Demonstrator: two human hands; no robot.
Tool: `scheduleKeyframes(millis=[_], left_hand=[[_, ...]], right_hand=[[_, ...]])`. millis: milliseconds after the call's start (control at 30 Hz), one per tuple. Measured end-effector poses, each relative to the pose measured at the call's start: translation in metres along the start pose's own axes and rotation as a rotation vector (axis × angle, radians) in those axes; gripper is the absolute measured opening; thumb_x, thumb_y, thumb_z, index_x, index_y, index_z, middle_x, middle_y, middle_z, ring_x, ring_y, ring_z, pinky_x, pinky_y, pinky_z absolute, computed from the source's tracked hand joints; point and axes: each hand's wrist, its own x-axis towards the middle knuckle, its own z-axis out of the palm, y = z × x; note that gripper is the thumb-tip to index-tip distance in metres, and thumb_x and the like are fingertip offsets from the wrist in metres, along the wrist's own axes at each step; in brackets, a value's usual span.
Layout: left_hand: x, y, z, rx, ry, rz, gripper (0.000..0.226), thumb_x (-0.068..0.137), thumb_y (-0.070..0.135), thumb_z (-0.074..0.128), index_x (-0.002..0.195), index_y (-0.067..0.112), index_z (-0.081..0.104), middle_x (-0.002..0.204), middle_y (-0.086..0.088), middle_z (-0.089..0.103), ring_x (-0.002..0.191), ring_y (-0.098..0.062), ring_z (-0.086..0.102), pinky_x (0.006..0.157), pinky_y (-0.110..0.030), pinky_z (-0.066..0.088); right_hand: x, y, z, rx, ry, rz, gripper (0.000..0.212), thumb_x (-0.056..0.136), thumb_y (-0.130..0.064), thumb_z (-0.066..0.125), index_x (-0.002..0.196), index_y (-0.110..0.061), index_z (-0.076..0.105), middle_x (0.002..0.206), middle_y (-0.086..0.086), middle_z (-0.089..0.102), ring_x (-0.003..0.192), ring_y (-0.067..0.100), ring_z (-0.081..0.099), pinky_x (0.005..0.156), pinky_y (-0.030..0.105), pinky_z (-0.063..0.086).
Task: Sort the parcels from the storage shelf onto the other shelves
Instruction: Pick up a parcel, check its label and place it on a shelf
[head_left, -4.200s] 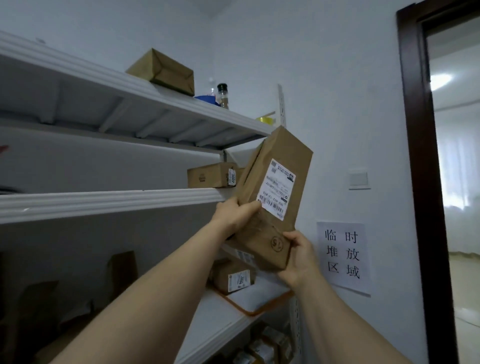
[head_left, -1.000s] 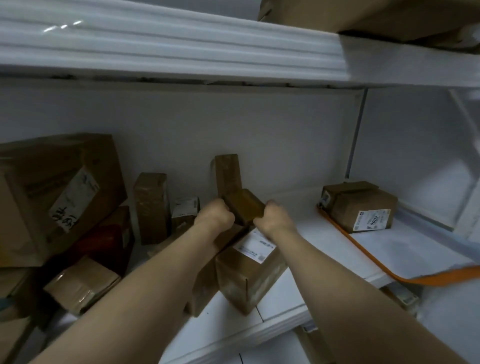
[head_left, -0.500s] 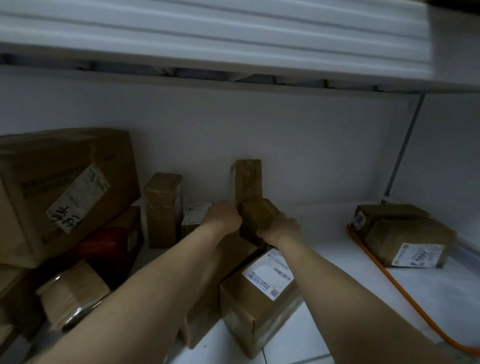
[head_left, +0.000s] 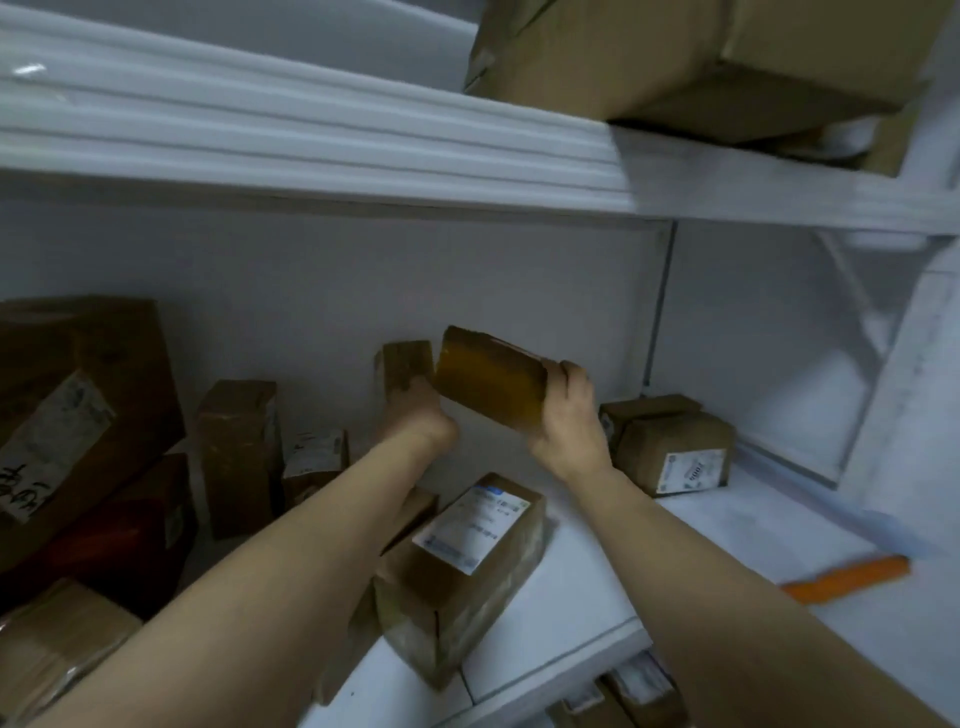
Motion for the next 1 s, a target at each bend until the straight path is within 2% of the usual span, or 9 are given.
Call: scheduleKeyframes(millis=[67, 167, 300, 467, 633, 700, 767, 833, 1000], left_hand=[[-0.016, 0.013, 0.004, 0.083, 0.044, 0.073, 0.1, 0.084, 0.014, 0.067, 0.152, 0.018, -0.006, 0.155, -0.02, 0.006, 0.143, -0.037, 0.014, 0.11, -0.043, 0.03], [-0.036, 0.031, 0.02, 0.266, 0.128, 0.301, 0.118, 0.079, 0.01, 0.071, 0.147, 0.025, -0.025, 0.155, -0.015, -0.017, 0.144, -0.037, -0.012, 0.112, -0.059, 0.021], [-0.061, 0.048, 0.04, 0.381, 0.201, 0.517, 0.115, 0.076, 0.014, 0.073, 0.149, 0.025, -0.015, 0.154, -0.013, -0.017, 0.144, -0.035, -0.013, 0.111, -0.062, 0.019], [-0.093, 0.065, 0.058, 0.411, 0.263, 0.724, 0.077, 0.084, 0.009, 0.058, 0.146, 0.014, 0.013, 0.152, -0.016, 0.008, 0.143, -0.034, 0.004, 0.112, -0.045, 0.025], [-0.114, 0.08, 0.072, 0.402, 0.294, 0.765, 0.07, 0.085, 0.007, 0.056, 0.144, 0.011, 0.019, 0.15, -0.018, 0.015, 0.143, -0.035, 0.009, 0.115, -0.038, 0.021], [-0.117, 0.084, 0.078, 0.404, 0.281, 0.755, 0.076, 0.083, 0.009, 0.062, 0.144, 0.012, 0.016, 0.15, -0.018, 0.013, 0.143, -0.035, 0.008, 0.116, -0.038, 0.019], [-0.117, 0.091, 0.085, 0.402, 0.277, 0.738, 0.081, 0.082, 0.011, 0.065, 0.144, 0.012, 0.014, 0.15, -0.017, 0.012, 0.143, -0.035, 0.007, 0.116, -0.038, 0.018], [-0.116, 0.1, 0.092, 0.399, 0.285, 0.729, 0.081, 0.081, 0.012, 0.065, 0.144, 0.012, 0.015, 0.149, -0.017, 0.014, 0.142, -0.035, 0.009, 0.116, -0.037, 0.019], [-0.105, 0.134, 0.115, 0.341, 0.262, 0.696, 0.082, 0.077, 0.014, 0.068, 0.143, 0.011, 0.018, 0.147, -0.017, 0.016, 0.14, -0.034, 0.012, 0.113, -0.037, 0.026]], right_hand=[[-0.017, 0.011, -0.015, -0.007, 0.042, -0.006, 0.085, 0.066, -0.007, 0.079, 0.139, -0.002, 0.036, 0.139, 0.018, 0.033, 0.129, 0.034, 0.034, 0.105, 0.042, 0.04], [-0.05, 0.025, -0.041, -0.006, 0.029, 0.025, 0.089, 0.066, -0.006, 0.081, 0.141, -0.005, 0.033, 0.145, 0.014, 0.025, 0.136, 0.029, 0.028, 0.11, 0.033, 0.032], [-0.096, 0.036, -0.065, -0.036, 0.045, 0.062, 0.09, 0.065, -0.009, 0.083, 0.141, -0.006, 0.034, 0.149, 0.014, 0.021, 0.137, 0.032, 0.031, 0.108, 0.037, 0.038], [-0.14, 0.05, -0.08, -0.028, 0.114, 0.17, 0.09, 0.068, -0.006, 0.08, 0.142, -0.017, 0.03, 0.154, 0.001, -0.001, 0.14, 0.029, 0.028, 0.104, 0.04, 0.044], [-0.158, 0.069, -0.089, 0.22, 0.149, 0.433, 0.117, 0.074, 0.003, 0.076, 0.152, -0.027, -0.008, 0.157, 0.0, -0.023, 0.145, 0.025, 0.017, 0.098, 0.018, 0.031], [-0.157, 0.079, -0.093, 0.351, 0.109, 0.556, 0.117, 0.077, 0.006, 0.072, 0.152, -0.027, -0.012, 0.159, 0.002, -0.015, 0.146, 0.024, 0.013, 0.105, 0.022, 0.027], [-0.155, 0.093, -0.094, 0.548, 0.135, 0.668, 0.11, 0.078, 0.009, 0.067, 0.153, -0.028, -0.004, 0.16, 0.006, -0.001, 0.145, 0.029, 0.019, 0.113, 0.035, 0.03], [-0.149, 0.107, -0.093, 0.723, 0.143, 0.769, 0.099, 0.081, 0.008, 0.064, 0.154, -0.026, 0.006, 0.158, 0.01, 0.016, 0.14, 0.032, 0.03, 0.109, 0.047, 0.039], [-0.136, 0.157, -0.091, 0.974, 0.129, 0.823, 0.097, 0.076, 0.009, 0.069, 0.152, -0.025, 0.019, 0.145, 0.012, 0.044, 0.127, 0.032, 0.049, 0.098, 0.048, 0.049]])
